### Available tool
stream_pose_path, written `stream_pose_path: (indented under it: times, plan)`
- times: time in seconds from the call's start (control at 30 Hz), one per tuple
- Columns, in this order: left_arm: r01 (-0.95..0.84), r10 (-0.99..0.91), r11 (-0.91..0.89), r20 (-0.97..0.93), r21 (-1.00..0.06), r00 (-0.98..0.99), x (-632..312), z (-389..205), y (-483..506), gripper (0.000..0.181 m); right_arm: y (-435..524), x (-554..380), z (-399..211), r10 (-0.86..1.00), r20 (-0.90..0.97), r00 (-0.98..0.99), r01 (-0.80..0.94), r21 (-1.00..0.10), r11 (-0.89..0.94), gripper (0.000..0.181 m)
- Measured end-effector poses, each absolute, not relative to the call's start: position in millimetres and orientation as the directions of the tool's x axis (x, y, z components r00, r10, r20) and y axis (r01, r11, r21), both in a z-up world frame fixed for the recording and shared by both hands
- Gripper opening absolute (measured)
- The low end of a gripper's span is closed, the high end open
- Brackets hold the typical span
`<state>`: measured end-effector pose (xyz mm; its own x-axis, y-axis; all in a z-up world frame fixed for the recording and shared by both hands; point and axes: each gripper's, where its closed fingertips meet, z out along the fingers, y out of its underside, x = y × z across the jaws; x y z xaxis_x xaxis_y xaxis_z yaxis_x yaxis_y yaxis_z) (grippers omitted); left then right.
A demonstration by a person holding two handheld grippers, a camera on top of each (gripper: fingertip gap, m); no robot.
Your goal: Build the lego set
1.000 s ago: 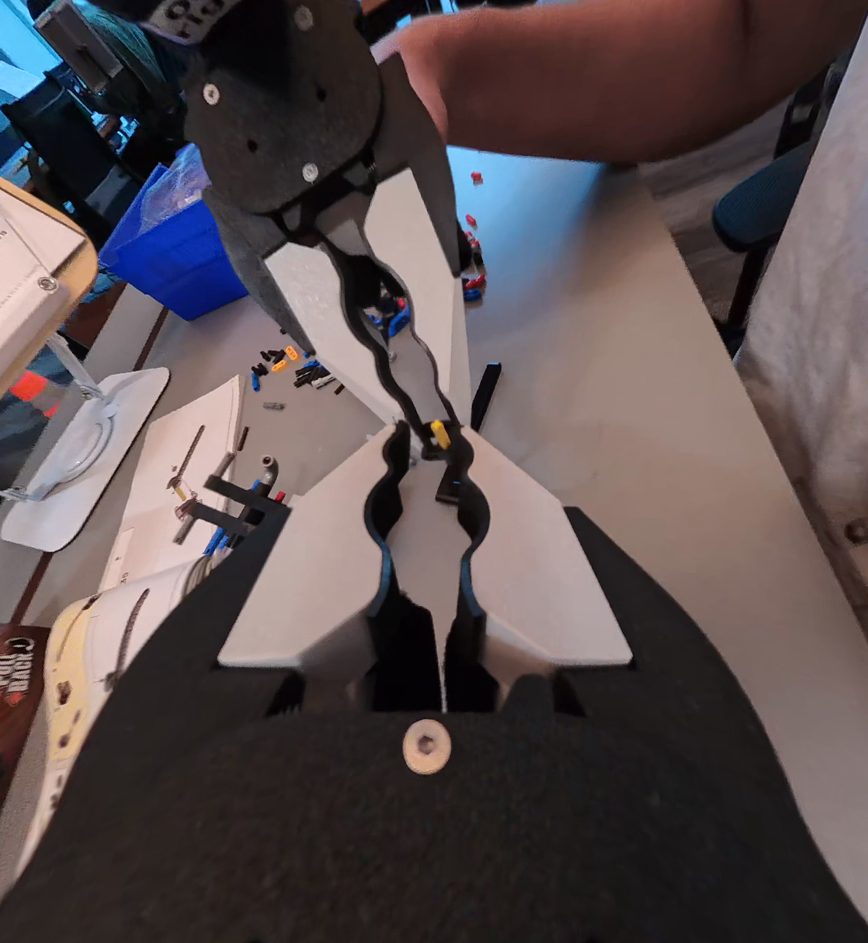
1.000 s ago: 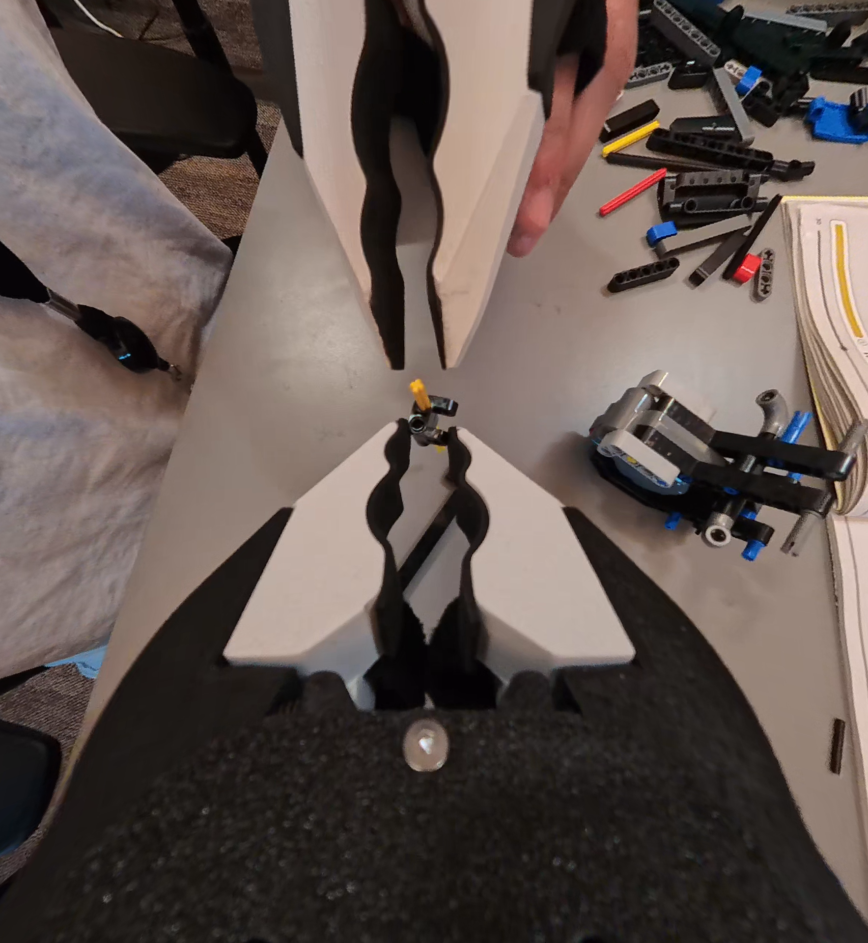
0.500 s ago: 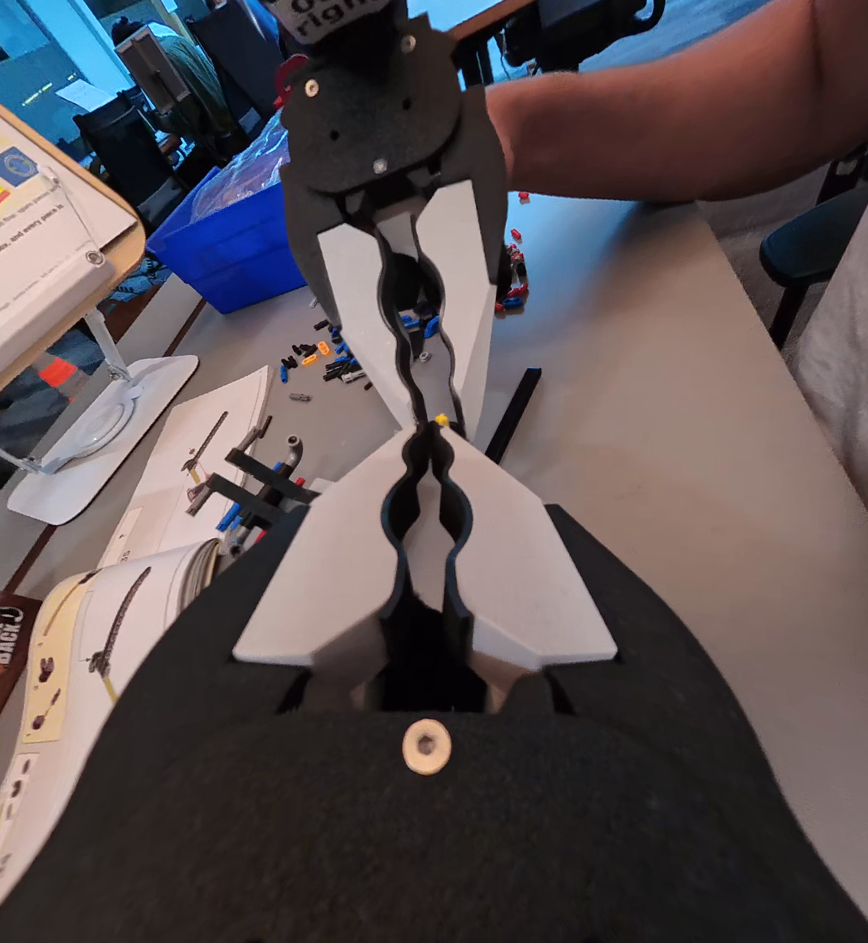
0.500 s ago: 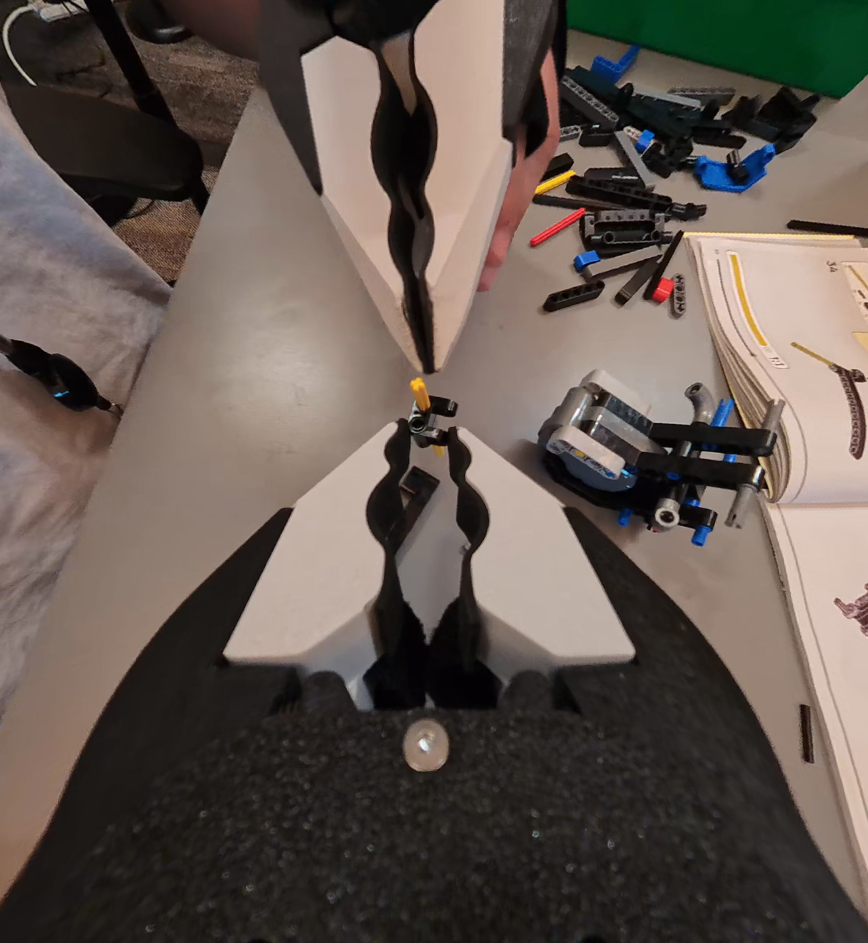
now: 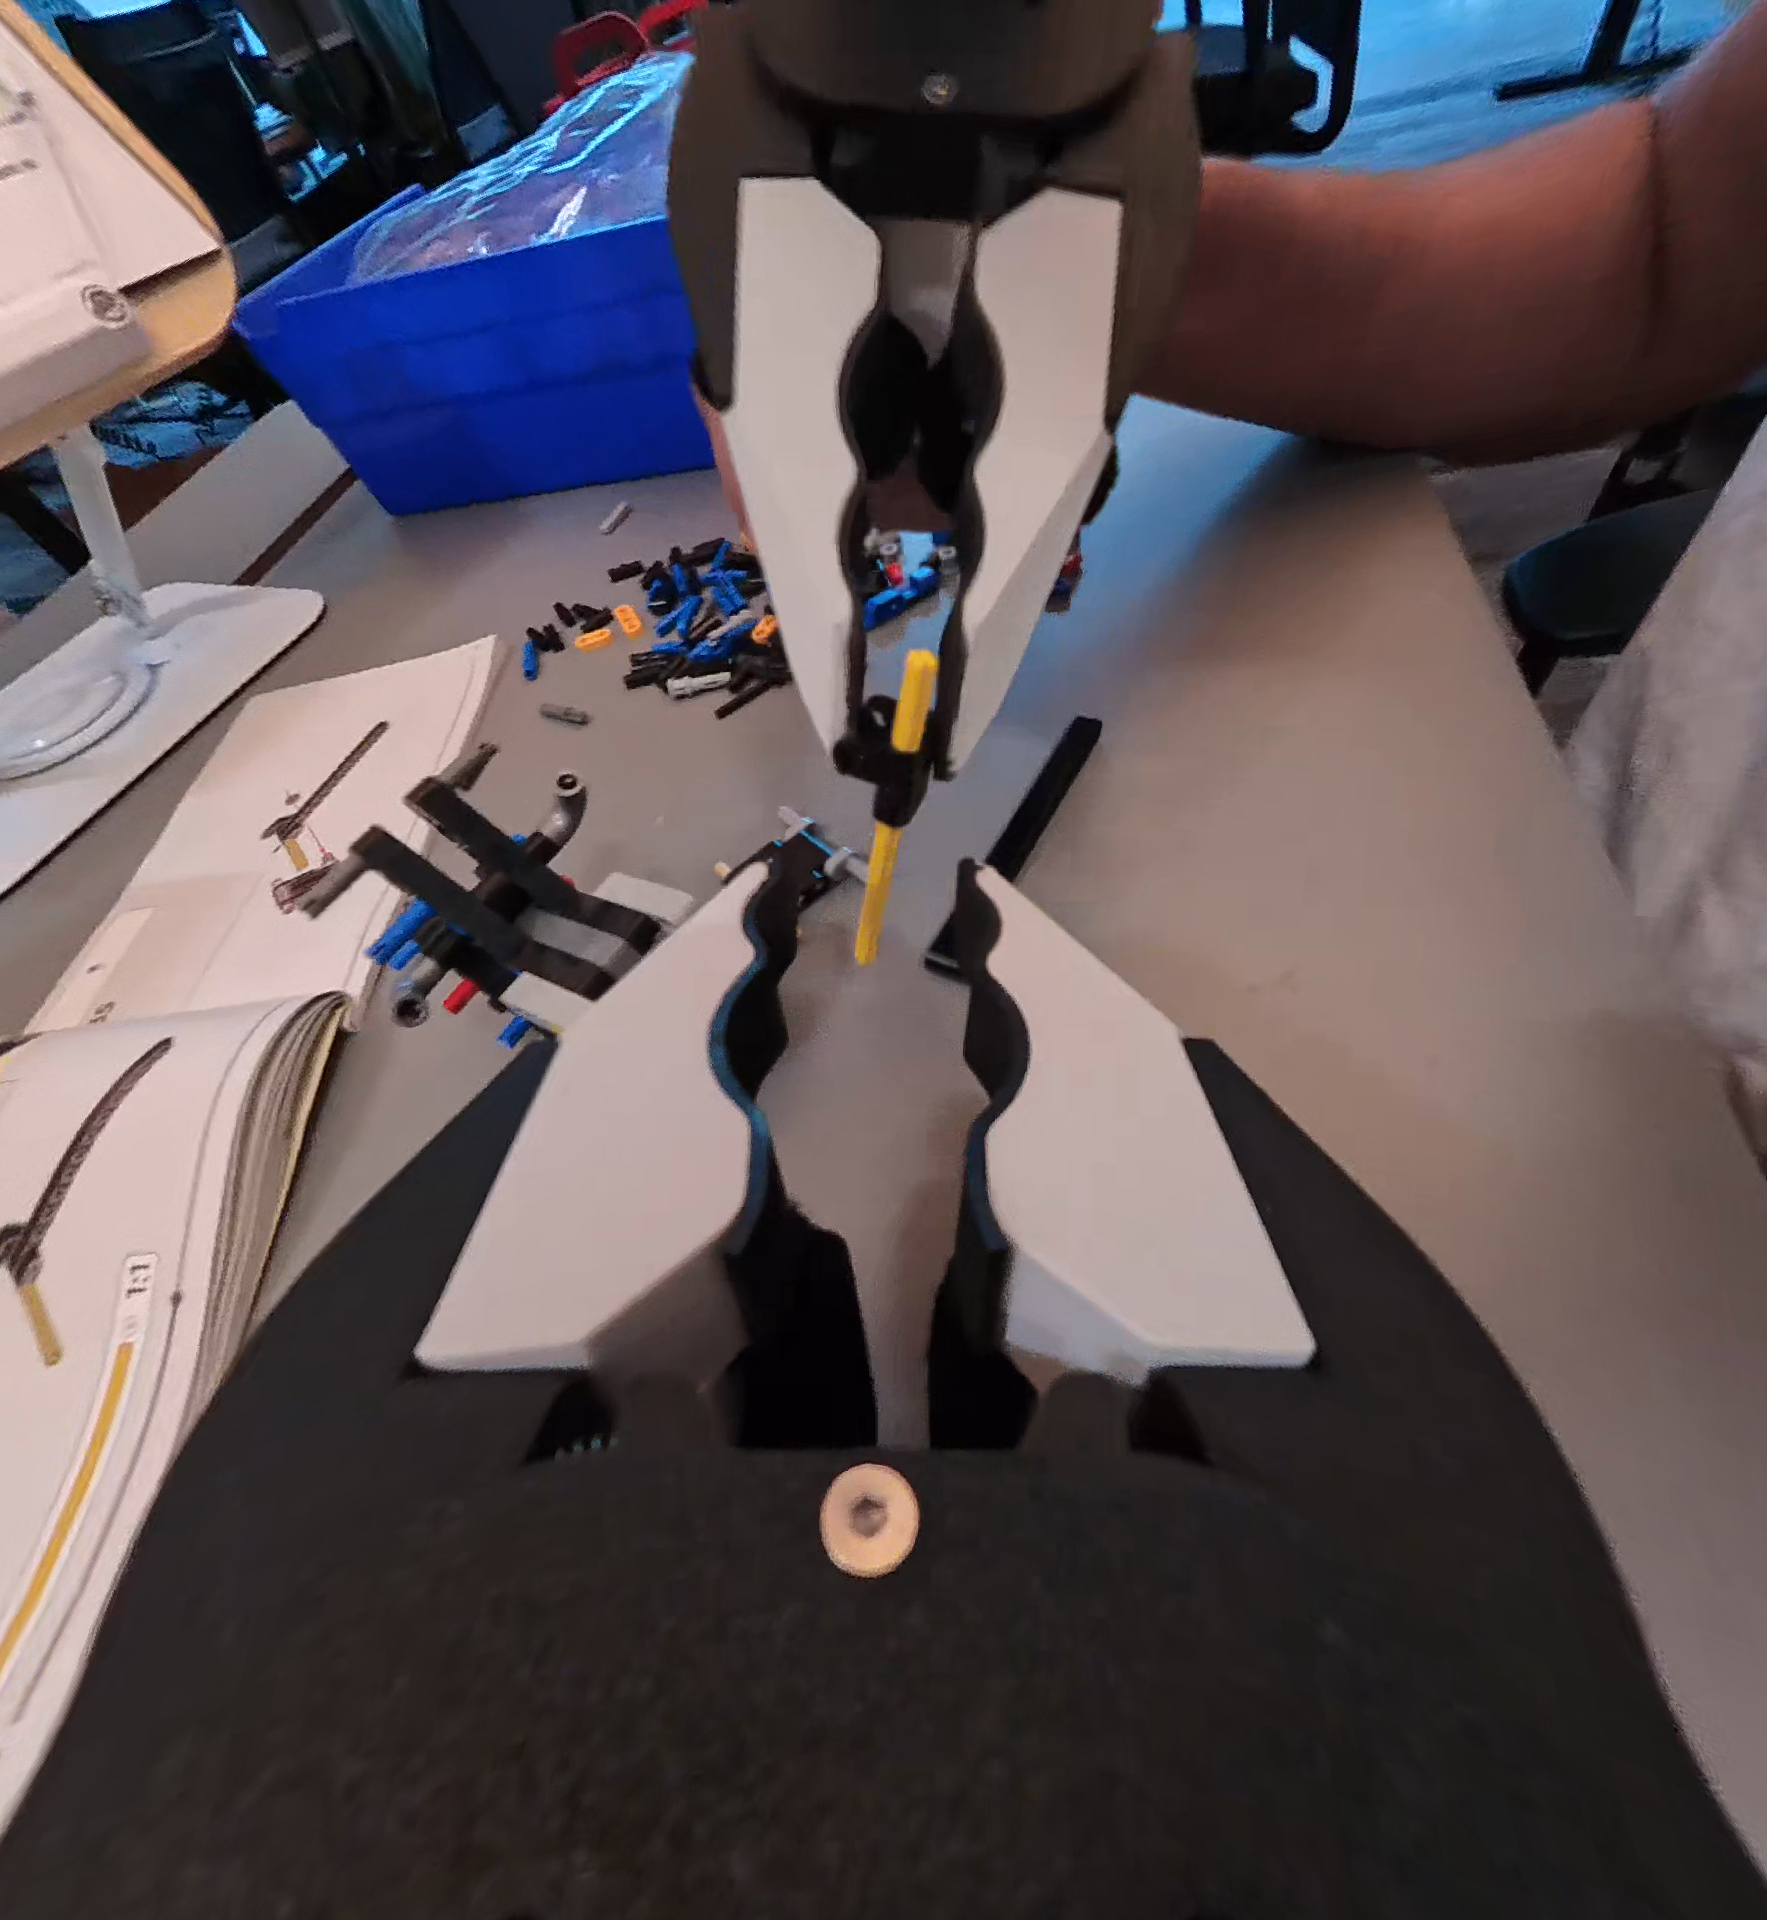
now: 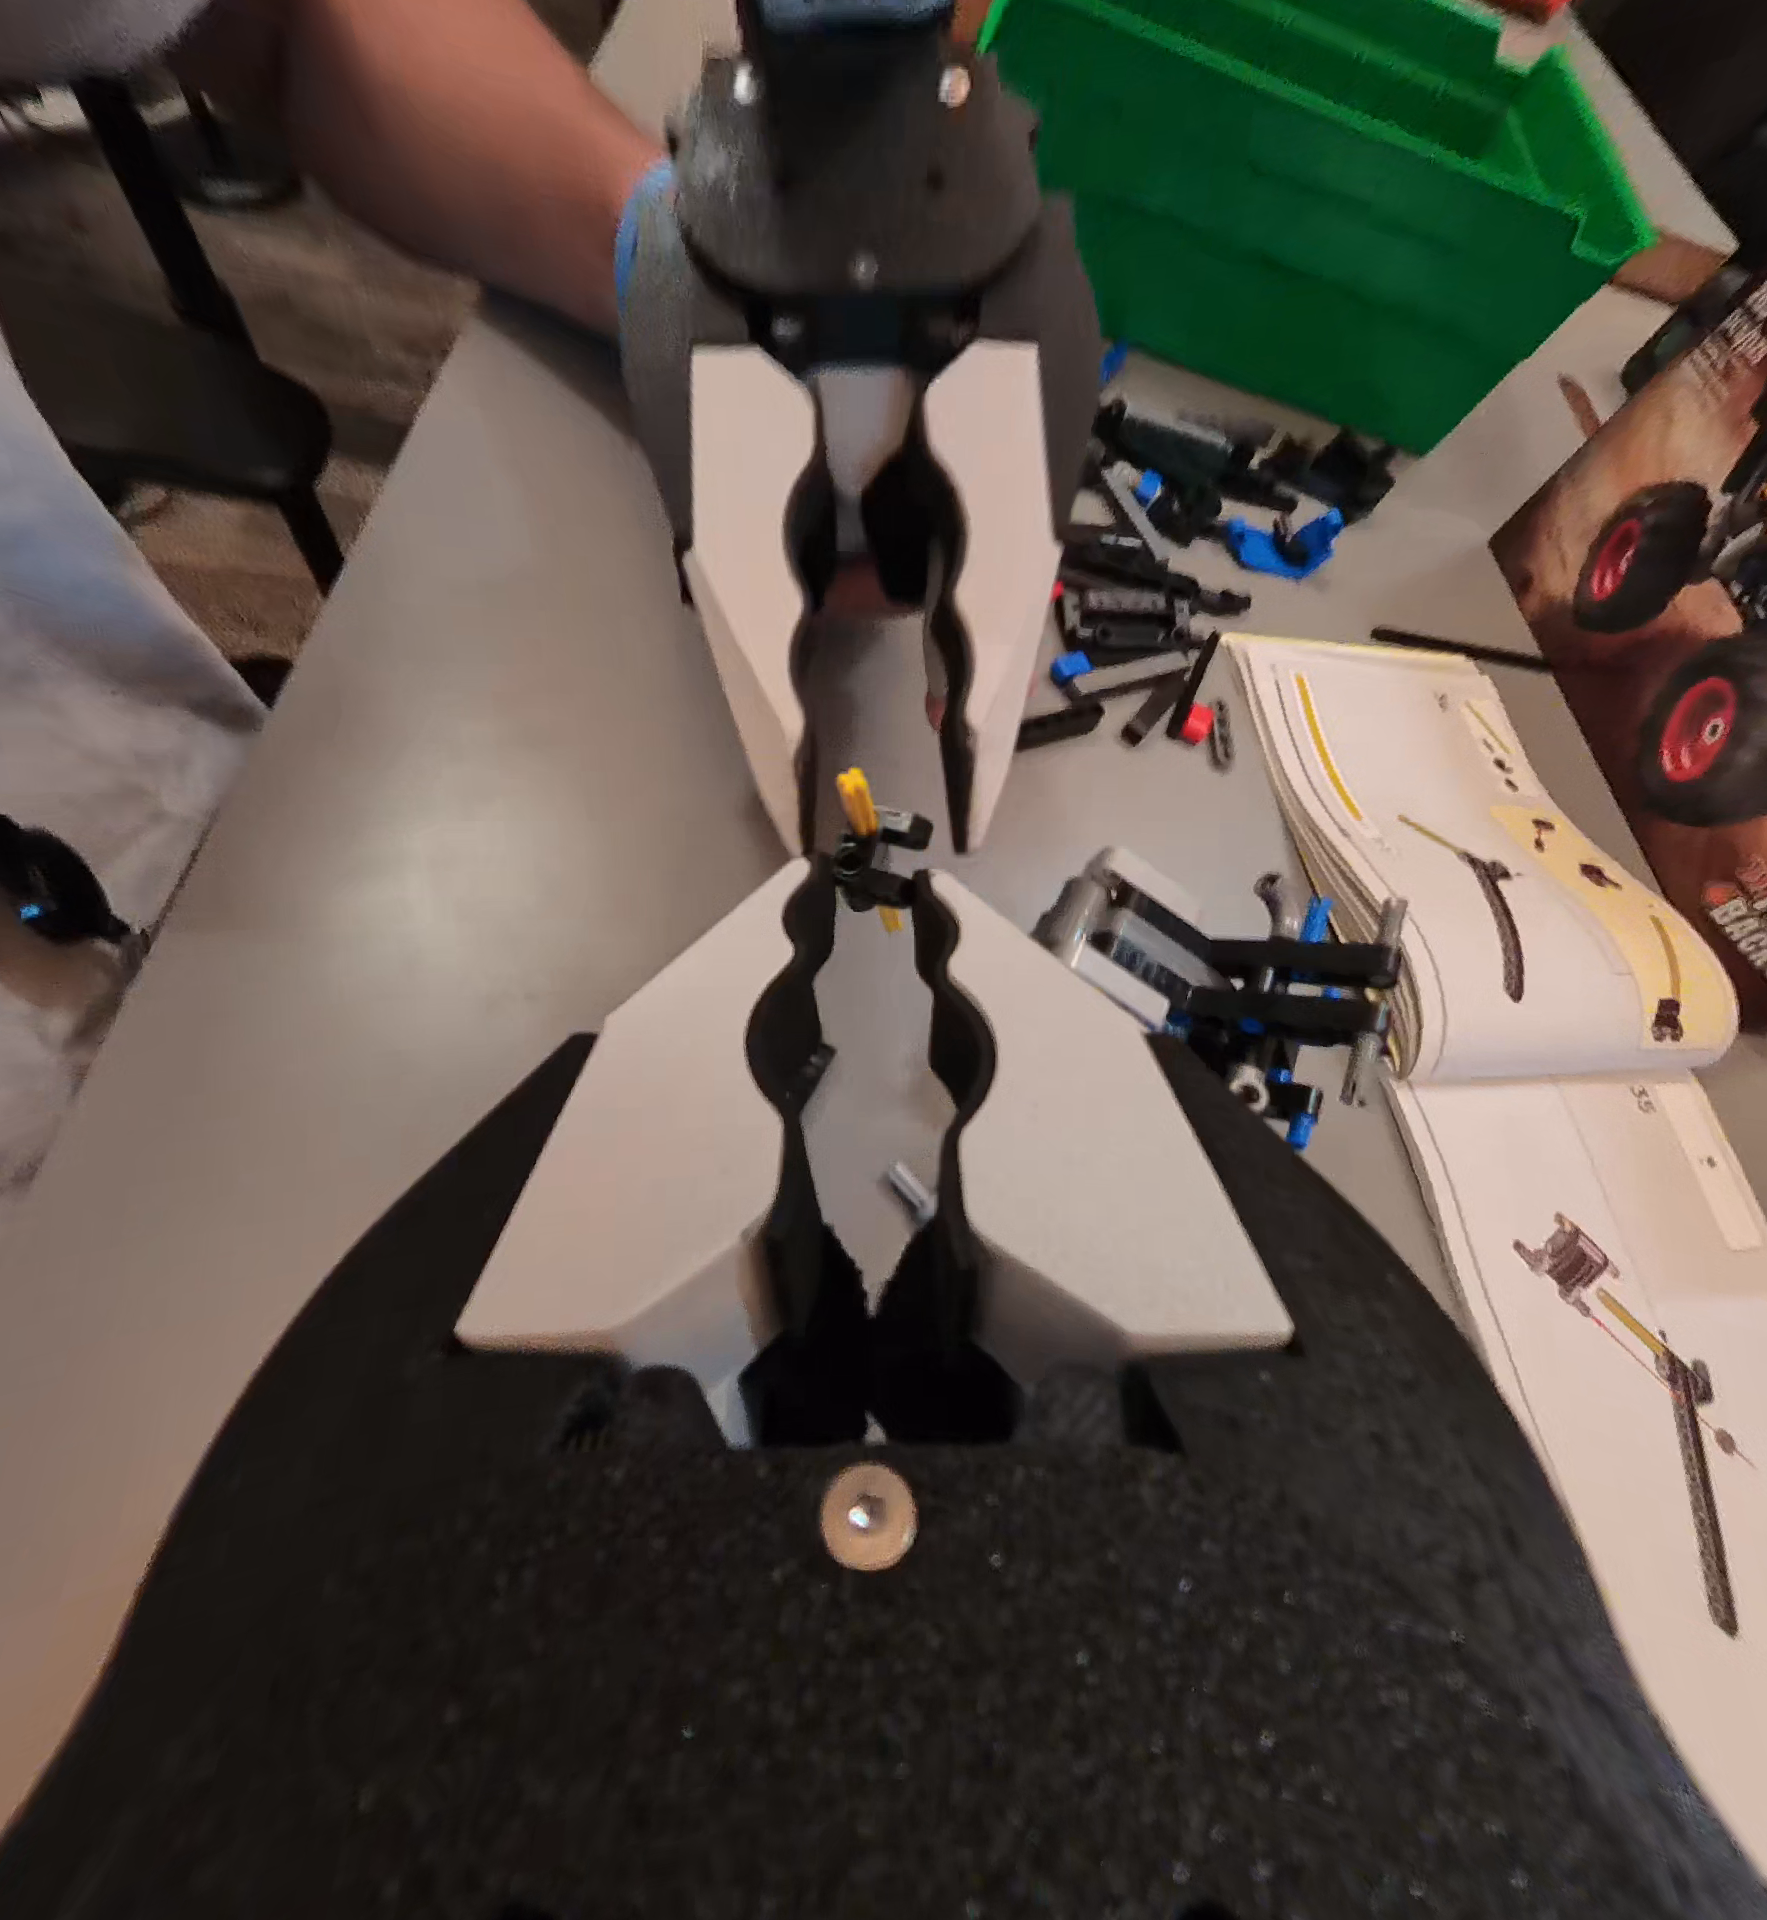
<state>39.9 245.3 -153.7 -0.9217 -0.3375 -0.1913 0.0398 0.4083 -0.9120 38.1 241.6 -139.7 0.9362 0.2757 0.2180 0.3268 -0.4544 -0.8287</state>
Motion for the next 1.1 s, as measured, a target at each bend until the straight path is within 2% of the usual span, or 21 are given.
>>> stream_pose_path:
  times: [0.03, 0.17, 0.23, 0.4, 0.77, 1.1]
  plan:
    - [0.064, -0.329, 0.429, -0.222, -0.901, -0.918, 38.9, -156.4, 244.4, 0.028, 244.2, 38.4, -137.7, 0.263, 0.225, 0.938, 0.325, -0.837, -0.44, 0.014]
    - [0.171, -0.326, 0.498, -0.366, -0.85, -0.871, 39.0, -160.3, 242.8, 0.021, 249.3, 31.3, -136.9, 0.275, 0.254, 0.927, 0.35, -0.849, -0.396, 0.014]
    - [0.204, -0.323, 0.511, -0.406, -0.835, -0.855, 39.1, -159.2, 242.9, 0.003, 250.8, 28.6, -138.5, 0.284, 0.23, 0.931, 0.332, -0.856, -0.396, 0.014]
    - [0.191, -0.342, 0.509, -0.4, -0.84, -0.85, 46.9, -160.2, 250.4, 0.002, 250.3, 39.1, -148.1, 0.253, 0.241, 0.937, 0.333, -0.837, -0.435, 0.013]
    - [0.241, -0.398, 0.454, -0.437, -0.858, -0.807, 61.9, -146.8, 264.6, 0.001, 246.2, 47.7, -129.8, 0.207, 0.195, 0.959, 0.264, -0.884, -0.386, 0.014]
    - [0.233, -0.447, 0.422, -0.425, -0.876, -0.787, 69.3, -136.4, 273.6, 0.002, 246.7, 50.2, -135.1, 0.198, 0.218, 0.956, 0.283, -0.869, -0.406, 0.011]
